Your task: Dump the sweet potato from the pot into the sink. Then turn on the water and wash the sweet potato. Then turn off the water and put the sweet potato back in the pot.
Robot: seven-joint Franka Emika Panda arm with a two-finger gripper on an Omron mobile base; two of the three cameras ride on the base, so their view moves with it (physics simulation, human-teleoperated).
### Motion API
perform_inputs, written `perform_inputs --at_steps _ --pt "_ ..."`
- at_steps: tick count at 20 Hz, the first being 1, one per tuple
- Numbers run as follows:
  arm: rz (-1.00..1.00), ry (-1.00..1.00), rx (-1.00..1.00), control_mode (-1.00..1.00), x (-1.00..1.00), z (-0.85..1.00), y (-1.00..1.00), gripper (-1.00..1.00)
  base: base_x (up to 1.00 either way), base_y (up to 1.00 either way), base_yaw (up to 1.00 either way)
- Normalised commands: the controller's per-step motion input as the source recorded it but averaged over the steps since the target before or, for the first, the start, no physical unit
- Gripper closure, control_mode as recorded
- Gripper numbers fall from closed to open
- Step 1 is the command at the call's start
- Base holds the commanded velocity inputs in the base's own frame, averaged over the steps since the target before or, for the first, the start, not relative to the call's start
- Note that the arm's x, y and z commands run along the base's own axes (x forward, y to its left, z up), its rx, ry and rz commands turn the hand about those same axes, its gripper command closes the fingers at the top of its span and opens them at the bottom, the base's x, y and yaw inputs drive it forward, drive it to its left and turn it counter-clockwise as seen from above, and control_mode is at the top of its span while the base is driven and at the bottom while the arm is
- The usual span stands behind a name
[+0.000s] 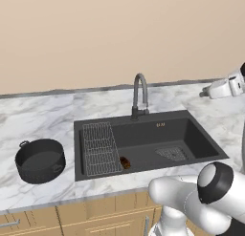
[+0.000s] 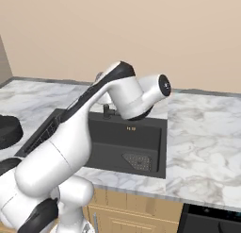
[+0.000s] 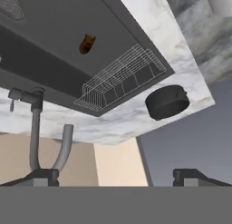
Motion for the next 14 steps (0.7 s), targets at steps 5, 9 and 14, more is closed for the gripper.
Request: perform_inputs --at_steps 5,9,14 --pt "0.0 -0.05 0.19 -1.0 0.28 -0.65 0.0 -1.0 0.0 0.0 0.0" --pt "0.0 -0.08 0.14 -1.0 0.19 -0.52 0.0 -1.0 0.0 0.0 0.0" --pt "0.0 -0.06 0.07 -1.0 0.32 -0.27 0.0 -1.0 0.0 0.0 0.0"
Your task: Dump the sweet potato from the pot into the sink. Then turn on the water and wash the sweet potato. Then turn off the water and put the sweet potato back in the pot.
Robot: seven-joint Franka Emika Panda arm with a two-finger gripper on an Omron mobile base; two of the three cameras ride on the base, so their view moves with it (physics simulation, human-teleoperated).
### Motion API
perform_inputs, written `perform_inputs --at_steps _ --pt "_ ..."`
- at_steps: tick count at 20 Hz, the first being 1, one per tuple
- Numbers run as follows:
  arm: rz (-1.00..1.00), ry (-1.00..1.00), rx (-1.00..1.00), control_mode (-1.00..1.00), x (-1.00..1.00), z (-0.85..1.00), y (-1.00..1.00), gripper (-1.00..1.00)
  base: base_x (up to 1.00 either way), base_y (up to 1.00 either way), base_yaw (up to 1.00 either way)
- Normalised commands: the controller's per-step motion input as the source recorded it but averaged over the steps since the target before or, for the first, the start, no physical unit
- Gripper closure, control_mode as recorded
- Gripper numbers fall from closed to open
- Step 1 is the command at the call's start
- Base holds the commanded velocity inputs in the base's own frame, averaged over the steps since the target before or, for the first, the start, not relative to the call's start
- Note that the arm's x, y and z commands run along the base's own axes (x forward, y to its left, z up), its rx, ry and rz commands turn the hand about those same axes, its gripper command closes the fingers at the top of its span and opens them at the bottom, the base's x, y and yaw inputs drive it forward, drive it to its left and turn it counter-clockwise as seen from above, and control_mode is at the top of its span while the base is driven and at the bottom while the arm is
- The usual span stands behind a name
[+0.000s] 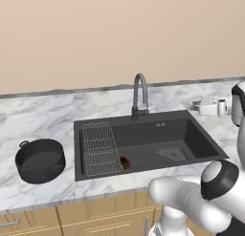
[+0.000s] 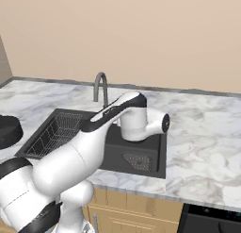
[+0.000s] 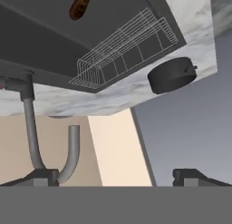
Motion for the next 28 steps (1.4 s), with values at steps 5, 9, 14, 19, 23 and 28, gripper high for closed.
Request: perform_inputs --at_steps 5,9,14,19,23,28 --pt "0.0 0.0 0.0 -1.0 0.57 -0.18 0.0 -1.0 0.0 0.0 0.0" --pt "0.0 0.0 0.0 -1.0 0.59 -0.14 0.0 -1.0 0.0 0.0 0.0" --pt "0.0 -0.01 0.0 -1.0 0.42 -0.22 0.0 -1.0 0.0 0.0 0.0" --pt "0.0 -0.05 0.0 -1.0 0.18 -0.29 0.05 -1.0 0.0 0.0 0.0" --pt "0.0 -0.1 0.0 -1.0 0.09 -0.21 0.2 -1.0 0.0 0.0 0.0" --pt "0.0 -0.11 0.0 -1.0 0.15 -0.2 0.2 -1.0 0.0 0.0 0.0"
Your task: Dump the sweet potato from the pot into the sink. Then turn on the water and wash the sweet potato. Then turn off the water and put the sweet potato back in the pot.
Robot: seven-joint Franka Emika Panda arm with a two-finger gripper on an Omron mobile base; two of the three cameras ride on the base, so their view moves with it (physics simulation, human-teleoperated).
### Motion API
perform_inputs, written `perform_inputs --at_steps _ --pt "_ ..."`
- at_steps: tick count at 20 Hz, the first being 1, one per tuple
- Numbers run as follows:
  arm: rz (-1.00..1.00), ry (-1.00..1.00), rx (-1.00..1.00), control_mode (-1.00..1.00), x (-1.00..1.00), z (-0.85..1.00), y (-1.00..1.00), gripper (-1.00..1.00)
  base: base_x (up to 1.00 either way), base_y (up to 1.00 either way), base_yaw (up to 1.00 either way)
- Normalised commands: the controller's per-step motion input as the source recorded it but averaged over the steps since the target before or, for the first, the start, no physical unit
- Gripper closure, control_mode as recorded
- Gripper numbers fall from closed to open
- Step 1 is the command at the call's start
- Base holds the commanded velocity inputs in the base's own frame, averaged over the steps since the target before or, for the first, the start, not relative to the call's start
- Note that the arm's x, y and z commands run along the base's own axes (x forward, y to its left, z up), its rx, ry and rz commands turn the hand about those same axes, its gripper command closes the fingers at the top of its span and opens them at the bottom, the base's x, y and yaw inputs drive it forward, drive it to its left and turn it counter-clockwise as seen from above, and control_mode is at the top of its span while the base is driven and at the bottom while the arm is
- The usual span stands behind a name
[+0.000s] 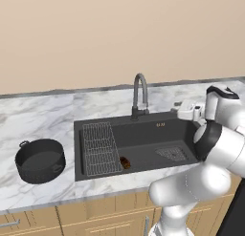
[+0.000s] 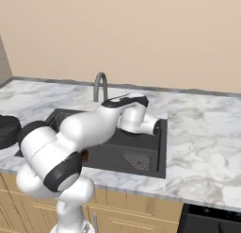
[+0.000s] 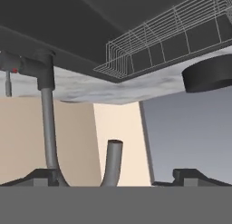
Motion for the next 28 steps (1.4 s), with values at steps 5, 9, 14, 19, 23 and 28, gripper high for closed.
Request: perform_inputs --at_steps 5,9,14,19,23,28 --pt "0.0 -0.11 0.0 -1.0 0.14 -0.22 0.22 -1.0 0.0 0.0 0.0" --pt "0.0 -0.11 0.0 -1.0 0.04 -0.14 0.18 -1.0 0.0 0.0 0.0" --pt "0.0 -0.07 0.0 -1.0 0.14 -0.02 0.05 -1.0 0.0 0.0 0.0" --pt "0.0 -0.01 0.0 -1.0 0.33 0.0 0.0 -1.0 0.0 0.0 0.0" --pt "0.0 0.0 0.0 -1.0 0.42 0.0 0.0 -1.0 0.0 0.0 0.0" --pt "0.0 0.0 0.0 -1.0 0.41 0.0 0.0 -1.0 0.0 0.0 0.0"
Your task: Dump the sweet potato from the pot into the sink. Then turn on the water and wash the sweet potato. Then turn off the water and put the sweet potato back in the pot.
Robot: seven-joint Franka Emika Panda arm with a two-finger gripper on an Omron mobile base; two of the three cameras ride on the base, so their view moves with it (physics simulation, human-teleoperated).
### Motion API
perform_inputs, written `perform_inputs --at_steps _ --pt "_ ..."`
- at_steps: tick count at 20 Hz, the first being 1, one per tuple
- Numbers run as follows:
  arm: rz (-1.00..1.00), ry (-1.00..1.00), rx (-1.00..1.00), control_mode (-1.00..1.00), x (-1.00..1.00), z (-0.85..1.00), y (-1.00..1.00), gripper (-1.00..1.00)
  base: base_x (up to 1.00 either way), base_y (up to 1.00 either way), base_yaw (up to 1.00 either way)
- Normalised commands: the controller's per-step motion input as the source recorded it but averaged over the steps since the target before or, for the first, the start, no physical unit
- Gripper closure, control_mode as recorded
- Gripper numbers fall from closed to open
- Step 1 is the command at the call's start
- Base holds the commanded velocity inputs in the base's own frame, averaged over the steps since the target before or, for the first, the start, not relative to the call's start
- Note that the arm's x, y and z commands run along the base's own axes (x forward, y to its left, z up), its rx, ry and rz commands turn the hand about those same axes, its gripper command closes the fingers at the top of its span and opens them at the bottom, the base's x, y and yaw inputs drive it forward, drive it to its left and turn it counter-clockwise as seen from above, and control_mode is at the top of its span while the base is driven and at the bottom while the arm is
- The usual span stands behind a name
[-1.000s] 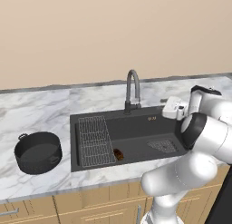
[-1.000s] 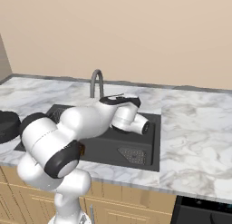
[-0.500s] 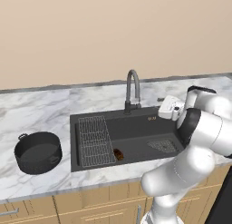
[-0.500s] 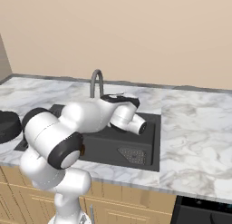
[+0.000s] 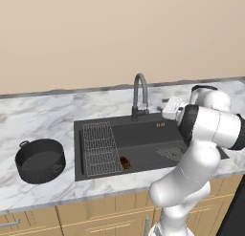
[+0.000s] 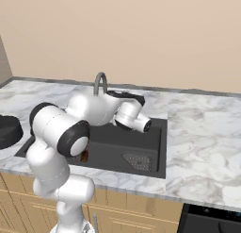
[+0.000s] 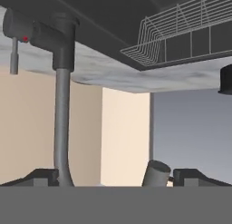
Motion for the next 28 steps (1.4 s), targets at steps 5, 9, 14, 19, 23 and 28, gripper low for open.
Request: perform_inputs --at_steps 5,9,14,19,23,28 --pt "0.0 0.0 0.0 -1.0 0.36 -0.05 0.0 -1.0 0.0 0.0 0.0" --pt "0.0 0.0 0.0 -1.0 0.33 -0.14 0.0 -1.0 0.0 0.0 0.0" --pt "0.0 0.0 0.0 -1.0 0.25 -0.19 0.0 -1.0 0.0 0.0 0.0" --pt "0.0 0.0 0.0 -1.0 0.26 -0.22 0.0 -1.0 0.0 0.0 0.0" --pt "0.0 0.0 0.0 -1.0 0.26 -0.18 0.0 -1.0 0.0 0.0 0.0" --pt "0.0 0.0 0.0 -1.0 0.2 -0.14 0.0 -1.0 0.0 0.0 0.0"
